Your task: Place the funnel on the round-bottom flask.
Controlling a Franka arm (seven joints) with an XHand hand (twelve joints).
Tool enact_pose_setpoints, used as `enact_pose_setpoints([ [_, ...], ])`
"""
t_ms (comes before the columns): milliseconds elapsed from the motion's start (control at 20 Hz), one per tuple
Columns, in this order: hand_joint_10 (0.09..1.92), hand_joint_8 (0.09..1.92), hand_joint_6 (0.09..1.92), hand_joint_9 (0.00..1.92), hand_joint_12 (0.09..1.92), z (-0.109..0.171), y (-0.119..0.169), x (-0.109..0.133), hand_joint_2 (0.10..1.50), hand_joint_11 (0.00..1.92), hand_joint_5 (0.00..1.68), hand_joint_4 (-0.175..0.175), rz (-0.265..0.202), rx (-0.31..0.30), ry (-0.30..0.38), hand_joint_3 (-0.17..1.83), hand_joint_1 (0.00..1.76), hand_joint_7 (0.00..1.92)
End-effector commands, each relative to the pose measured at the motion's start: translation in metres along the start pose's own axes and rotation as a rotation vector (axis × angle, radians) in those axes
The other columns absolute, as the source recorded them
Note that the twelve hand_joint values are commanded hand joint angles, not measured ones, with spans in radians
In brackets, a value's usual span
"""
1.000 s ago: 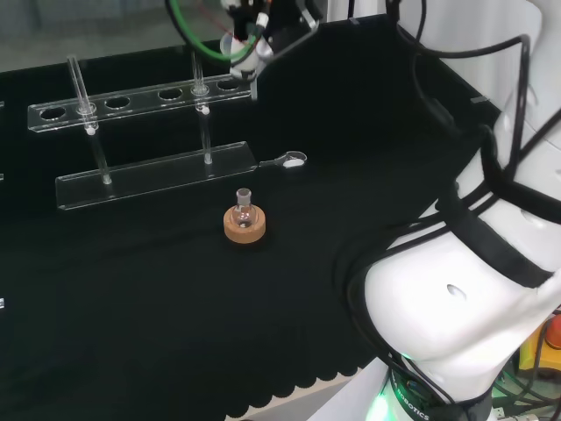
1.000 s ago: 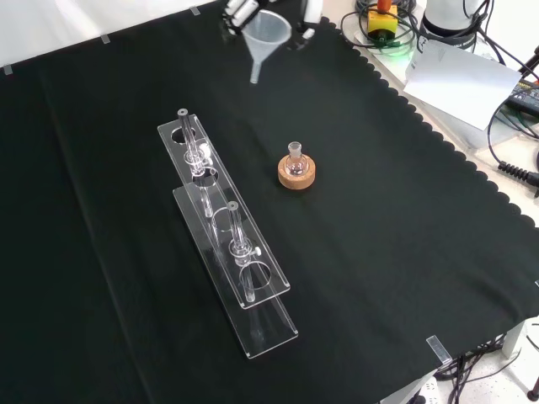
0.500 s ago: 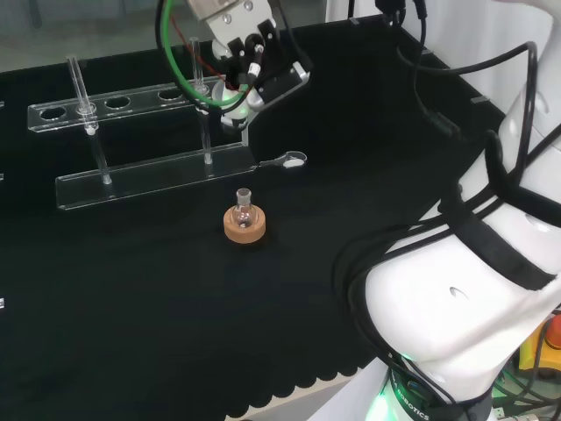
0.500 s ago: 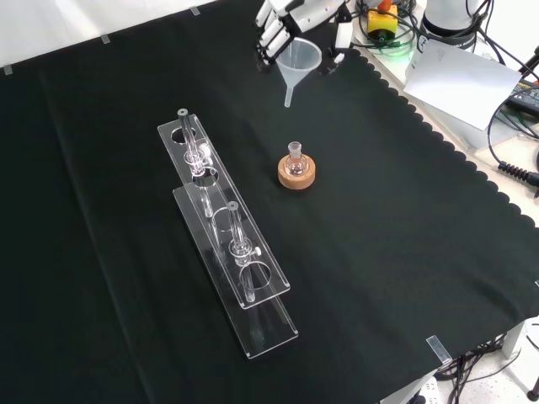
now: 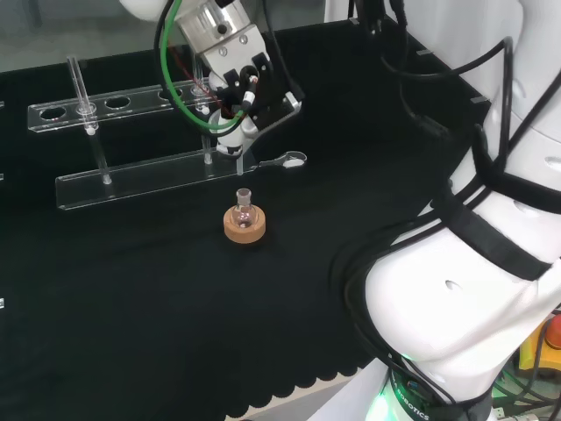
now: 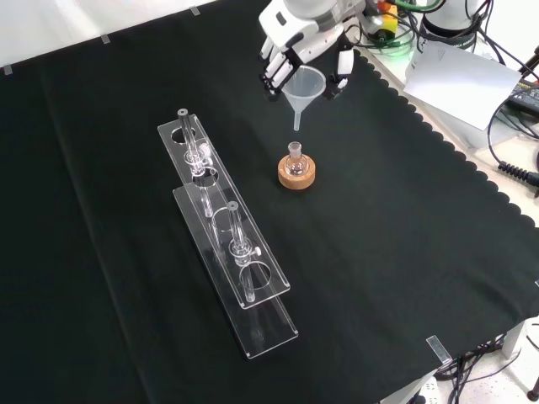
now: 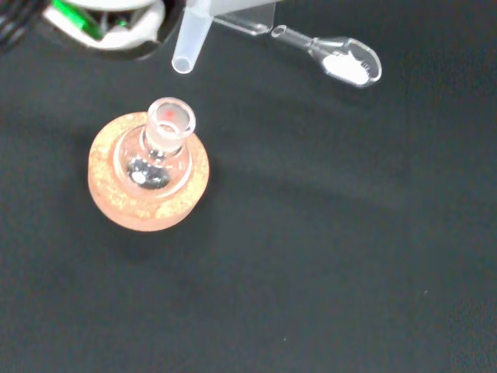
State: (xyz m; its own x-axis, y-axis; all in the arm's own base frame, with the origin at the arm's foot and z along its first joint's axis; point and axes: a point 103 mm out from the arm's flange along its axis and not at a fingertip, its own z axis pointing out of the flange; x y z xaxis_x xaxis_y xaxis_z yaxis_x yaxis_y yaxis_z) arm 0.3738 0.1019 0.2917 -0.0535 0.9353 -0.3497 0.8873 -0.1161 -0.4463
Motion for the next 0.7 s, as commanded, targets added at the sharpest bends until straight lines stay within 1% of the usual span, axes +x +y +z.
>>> enact_pose_setpoints([
  [50,0.37,0.64,0.74,1.09,1.22,0.011,0.007,0.005,0.76,0.74,0.84,0.006,-0.009,0.02,0.007,0.75,0.95,0.74],
  [700,0.37,0.64,0.75,1.1,1.21,0.022,0.014,0.006,0.76,0.75,0.84,0.004,-0.008,0.04,0.005,0.75,0.95,0.73],
])
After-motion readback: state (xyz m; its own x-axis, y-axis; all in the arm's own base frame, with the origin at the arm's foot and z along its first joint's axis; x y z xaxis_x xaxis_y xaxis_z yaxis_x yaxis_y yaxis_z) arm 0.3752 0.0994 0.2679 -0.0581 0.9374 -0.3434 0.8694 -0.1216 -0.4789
